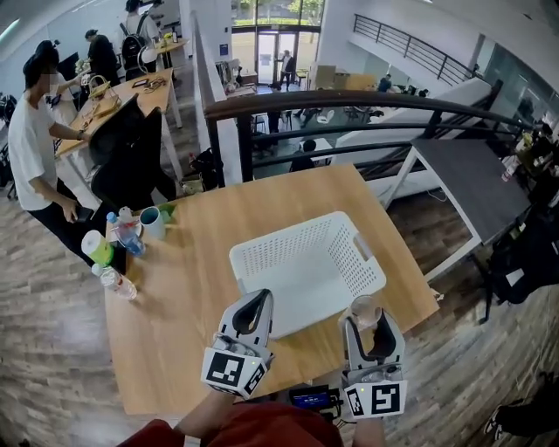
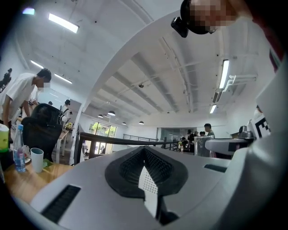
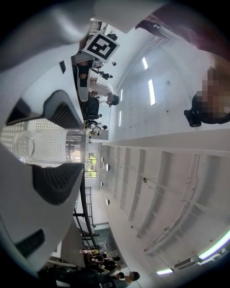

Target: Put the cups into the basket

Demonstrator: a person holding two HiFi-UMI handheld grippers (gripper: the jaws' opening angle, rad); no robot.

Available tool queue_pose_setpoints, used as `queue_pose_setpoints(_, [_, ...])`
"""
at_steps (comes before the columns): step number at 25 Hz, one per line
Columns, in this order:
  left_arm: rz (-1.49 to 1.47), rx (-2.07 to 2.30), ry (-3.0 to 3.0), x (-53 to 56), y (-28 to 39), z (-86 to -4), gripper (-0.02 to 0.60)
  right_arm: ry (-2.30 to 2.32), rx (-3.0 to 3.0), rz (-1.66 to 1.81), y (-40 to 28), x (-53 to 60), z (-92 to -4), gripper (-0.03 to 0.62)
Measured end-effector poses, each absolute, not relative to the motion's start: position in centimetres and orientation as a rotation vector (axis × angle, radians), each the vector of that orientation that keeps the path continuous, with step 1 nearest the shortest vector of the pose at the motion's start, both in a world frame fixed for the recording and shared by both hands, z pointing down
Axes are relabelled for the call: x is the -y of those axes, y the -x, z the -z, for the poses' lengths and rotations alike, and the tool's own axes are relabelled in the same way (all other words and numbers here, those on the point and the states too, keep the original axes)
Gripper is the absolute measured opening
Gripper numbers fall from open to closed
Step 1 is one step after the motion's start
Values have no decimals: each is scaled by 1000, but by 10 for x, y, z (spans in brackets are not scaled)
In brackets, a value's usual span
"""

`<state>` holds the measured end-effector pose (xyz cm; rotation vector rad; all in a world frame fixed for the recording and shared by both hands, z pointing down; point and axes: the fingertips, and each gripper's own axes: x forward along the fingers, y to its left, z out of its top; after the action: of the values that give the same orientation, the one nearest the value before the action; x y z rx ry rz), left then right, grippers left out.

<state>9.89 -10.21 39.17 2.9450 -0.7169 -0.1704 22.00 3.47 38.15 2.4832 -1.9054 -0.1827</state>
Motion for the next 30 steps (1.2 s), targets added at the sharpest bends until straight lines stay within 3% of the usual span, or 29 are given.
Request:
queue_pose_setpoints(12, [155, 942, -2906, 117, -95, -381, 6, -2330, 2121, 194, -243, 10, -370, 247])
queue_pose_setpoints(30, [165, 1329, -2771, 134, -29, -373, 6, -1875, 2402, 231, -205, 103, -367, 247])
